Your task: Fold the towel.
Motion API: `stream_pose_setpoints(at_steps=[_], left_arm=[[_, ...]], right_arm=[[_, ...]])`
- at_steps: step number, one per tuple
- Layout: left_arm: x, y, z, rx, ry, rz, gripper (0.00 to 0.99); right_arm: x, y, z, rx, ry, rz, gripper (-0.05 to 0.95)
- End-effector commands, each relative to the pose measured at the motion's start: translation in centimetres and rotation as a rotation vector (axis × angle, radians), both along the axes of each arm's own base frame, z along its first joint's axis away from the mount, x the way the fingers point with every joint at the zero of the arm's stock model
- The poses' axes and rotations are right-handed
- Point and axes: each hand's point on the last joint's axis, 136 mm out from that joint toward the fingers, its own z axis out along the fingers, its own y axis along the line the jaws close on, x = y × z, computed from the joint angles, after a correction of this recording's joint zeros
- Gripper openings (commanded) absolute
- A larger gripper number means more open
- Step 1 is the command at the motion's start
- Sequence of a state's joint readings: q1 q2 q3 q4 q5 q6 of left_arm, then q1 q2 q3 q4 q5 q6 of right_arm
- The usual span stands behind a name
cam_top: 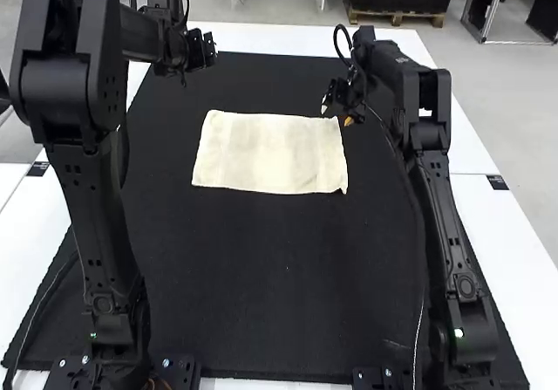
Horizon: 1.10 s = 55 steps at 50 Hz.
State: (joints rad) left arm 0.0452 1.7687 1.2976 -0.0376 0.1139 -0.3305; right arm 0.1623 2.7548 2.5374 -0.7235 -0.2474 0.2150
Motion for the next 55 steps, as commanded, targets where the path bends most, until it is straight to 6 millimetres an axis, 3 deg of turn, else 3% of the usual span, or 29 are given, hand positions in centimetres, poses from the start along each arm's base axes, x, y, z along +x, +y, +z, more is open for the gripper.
stream_pose_setpoints(at_steps=[1, 30, 55], left_arm=[[0.6, -0.8, 0.0, -0.002, -0.006, -0.024, 0.969], [0.8, -0.8, -0.4, -0.003, 0.000, -0.024, 0.969], [0.8, -0.8, -0.4, -0.003, 0.000, -0.024, 0.969]], right_arm=[[0.3, 0.9, -0.6, 0.008, -0.006, 0.006, 0.86], [0.1, 2.4, -1.4, 0.010, -0.001, 0.031, 0.85], [-0.3, 2.9, -1.6, 0.052, 0.025, 0.019, 0.44]])
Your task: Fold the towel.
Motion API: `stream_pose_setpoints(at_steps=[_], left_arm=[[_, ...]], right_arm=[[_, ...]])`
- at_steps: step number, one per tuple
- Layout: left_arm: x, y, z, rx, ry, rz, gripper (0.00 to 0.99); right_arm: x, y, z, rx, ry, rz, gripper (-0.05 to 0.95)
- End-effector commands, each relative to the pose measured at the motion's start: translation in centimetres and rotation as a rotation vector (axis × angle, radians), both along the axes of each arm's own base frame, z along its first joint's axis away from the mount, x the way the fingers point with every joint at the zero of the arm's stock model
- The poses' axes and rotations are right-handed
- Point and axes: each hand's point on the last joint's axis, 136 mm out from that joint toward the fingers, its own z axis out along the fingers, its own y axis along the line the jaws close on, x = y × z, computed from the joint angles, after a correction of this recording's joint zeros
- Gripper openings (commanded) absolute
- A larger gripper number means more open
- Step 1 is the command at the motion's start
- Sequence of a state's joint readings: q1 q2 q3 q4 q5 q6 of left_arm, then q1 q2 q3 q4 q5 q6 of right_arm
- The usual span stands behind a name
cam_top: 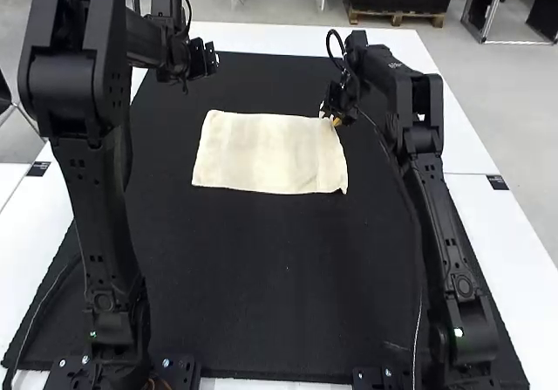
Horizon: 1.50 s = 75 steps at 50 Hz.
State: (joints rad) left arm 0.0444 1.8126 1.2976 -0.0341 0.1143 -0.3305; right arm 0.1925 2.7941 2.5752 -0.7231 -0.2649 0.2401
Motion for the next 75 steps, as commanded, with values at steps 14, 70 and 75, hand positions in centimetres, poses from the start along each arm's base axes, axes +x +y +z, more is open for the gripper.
stream_pose_setpoints(at_steps=[14, 70, 75], left_arm=[[0.4, -0.8, 1.6, -0.001, -0.037, -0.023, 0.969], [0.5, -0.8, 1.7, -0.001, -0.040, -0.023, 0.969], [0.5, -0.8, 1.6, -0.001, -0.039, -0.023, 0.969]], right_arm=[[-0.4, 0.9, -1.0, 0.052, 0.032, 0.008, 0.20], [1.6, -2.7, -0.5, -0.079, -0.042, -0.090, 0.63], [1.8, -3.2, -0.5, -0.096, -0.048, -0.105, 0.63]])
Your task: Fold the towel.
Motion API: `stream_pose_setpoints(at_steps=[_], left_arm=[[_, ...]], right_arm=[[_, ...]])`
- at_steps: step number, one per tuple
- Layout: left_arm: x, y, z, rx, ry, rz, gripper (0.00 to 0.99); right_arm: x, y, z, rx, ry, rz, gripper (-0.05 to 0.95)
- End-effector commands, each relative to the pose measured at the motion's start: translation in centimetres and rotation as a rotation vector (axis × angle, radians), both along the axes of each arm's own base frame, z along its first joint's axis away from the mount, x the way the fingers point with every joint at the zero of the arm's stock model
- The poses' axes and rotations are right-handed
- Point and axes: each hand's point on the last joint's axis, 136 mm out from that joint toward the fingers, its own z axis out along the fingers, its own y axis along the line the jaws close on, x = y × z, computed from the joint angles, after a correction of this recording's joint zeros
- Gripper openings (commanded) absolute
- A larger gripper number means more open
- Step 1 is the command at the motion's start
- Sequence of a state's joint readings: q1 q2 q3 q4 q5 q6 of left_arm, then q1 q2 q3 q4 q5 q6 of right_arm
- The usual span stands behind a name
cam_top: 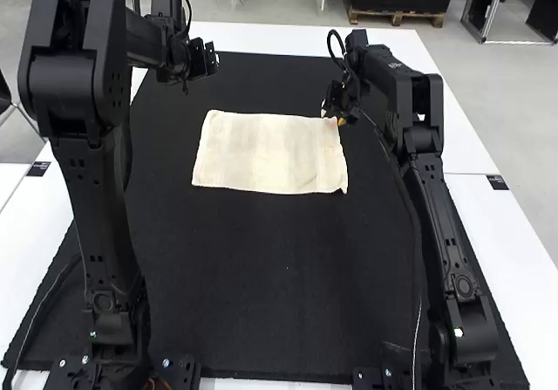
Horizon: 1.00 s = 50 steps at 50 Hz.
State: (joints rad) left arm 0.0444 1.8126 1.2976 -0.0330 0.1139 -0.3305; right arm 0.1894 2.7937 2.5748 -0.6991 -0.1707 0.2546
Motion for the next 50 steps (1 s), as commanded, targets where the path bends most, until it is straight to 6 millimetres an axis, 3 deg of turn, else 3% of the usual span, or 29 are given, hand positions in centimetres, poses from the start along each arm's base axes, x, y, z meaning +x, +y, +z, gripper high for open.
stream_pose_setpoints(at_steps=[1, 12, 50], left_arm=[[0.5, -0.8, 1.6, -0.001, -0.039, -0.023, 0.969], [0.6, -0.8, 1.4, -0.001, -0.036, -0.023, 0.969], [0.6, -0.8, 1.3, -0.001, -0.035, -0.023, 0.969]], right_arm=[[0.9, -1.7, -0.5, -0.033, -0.018, -0.044, 0.63], [1.0, -1.9, -0.8, -0.037, -0.018, -0.048, 0.63], [0.2, 1.1, -1.7, -0.024, -0.005, 0.005, 0.62]])
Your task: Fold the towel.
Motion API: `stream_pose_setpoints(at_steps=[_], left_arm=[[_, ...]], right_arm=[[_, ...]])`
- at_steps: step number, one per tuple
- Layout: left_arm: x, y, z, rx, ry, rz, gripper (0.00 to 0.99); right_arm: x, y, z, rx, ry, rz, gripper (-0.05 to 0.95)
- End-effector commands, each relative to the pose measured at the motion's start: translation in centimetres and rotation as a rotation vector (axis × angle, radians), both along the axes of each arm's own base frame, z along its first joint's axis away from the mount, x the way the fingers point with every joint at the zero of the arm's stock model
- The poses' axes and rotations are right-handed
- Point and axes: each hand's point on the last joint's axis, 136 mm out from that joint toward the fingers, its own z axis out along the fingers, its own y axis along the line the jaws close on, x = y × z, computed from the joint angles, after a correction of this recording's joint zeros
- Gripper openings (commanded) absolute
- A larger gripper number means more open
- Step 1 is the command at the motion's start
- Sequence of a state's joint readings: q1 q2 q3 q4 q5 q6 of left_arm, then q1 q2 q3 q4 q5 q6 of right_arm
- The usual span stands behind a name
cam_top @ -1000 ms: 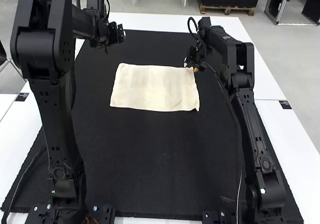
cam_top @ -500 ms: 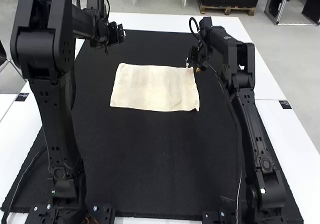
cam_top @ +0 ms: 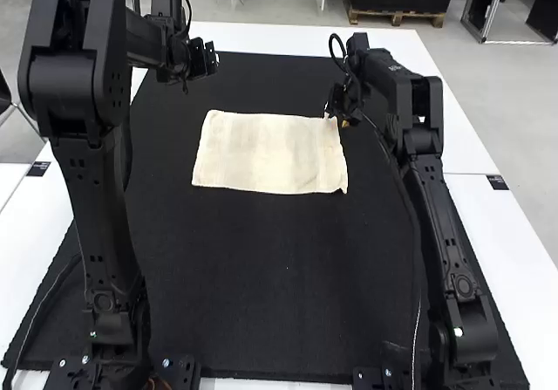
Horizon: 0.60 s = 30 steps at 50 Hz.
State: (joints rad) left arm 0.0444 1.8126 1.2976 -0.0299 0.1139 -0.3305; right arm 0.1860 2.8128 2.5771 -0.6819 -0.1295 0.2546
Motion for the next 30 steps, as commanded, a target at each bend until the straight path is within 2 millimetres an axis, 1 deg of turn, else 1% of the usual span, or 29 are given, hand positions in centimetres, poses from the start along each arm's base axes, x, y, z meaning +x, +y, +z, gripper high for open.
stream_pose_setpoints(at_steps=[1, 12, 13, 14, 17, 20, 30], left_arm=[[0.58, -0.76, 1.24, -0.002, -0.032, -0.023, 0.969], [0.58, -0.76, 1.24, -0.002, -0.032, -0.023, 0.969], [0.58, -0.76, 1.24, -0.002, -0.032, -0.023, 0.969], [0.58, -0.76, 1.24, -0.002, -0.032, -0.023, 0.969], [0.56, -0.76, 1.21, -0.002, -0.030, -0.023, 0.969], [0.56, -0.76, 1.21, -0.002, -0.030, -0.023, 0.969], [0.58, -0.76, 1.24, -0.002, -0.032, -0.023, 0.969]], right_arm=[[-0.22, 2.05, -0.64, 0.010, 0.001, 0.032, 0.62], [-0.27, 2.66, -0.35, 0.017, -0.004, 0.043, 0.61], [-0.27, 2.66, -0.35, 0.017, -0.004, 0.043, 0.59], [-0.29, 2.66, -0.45, 0.016, -0.003, 0.043, 0.55], [-0.29, 2.64, -0.44, 0.019, -0.002, 0.045, 0.40], [-0.26, 2.54, -0.44, 0.018, -0.003, 0.045, 0.32], [-0.49, 2.65, -0.74, 0.016, 0.005, 0.053, 0.28]])
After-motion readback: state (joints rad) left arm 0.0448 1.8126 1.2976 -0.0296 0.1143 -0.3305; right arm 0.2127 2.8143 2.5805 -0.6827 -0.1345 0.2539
